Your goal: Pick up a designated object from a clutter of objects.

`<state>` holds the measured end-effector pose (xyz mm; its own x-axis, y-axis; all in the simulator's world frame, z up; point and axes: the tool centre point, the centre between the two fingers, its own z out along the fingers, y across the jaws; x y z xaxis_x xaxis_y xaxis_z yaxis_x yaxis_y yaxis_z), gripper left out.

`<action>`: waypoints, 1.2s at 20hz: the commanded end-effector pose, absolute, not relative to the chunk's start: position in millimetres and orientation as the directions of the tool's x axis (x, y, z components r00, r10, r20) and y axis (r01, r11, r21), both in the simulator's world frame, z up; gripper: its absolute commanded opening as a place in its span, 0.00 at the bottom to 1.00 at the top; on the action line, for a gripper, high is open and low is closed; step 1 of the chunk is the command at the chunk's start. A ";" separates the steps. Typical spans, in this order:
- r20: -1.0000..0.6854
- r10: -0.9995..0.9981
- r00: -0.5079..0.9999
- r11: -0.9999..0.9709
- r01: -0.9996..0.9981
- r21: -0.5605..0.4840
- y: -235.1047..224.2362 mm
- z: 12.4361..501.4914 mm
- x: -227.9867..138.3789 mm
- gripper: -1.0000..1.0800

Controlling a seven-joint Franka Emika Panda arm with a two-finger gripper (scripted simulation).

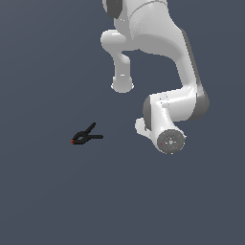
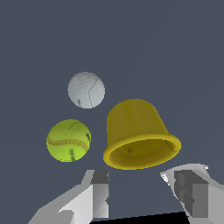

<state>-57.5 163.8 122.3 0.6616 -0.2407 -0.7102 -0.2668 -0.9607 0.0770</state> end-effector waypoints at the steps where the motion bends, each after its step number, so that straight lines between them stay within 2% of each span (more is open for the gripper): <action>1: -0.749 -0.255 0.612 -0.956 -0.273 0.102 174.6 111.0 -66.0 0.62; 10: -0.813 -0.280 0.510 -0.949 -0.275 0.154 194.6 90.0 -84.2 0.62; 24: -0.816 -0.282 0.505 -0.948 -0.275 0.157 198.2 78.1 -102.0 0.62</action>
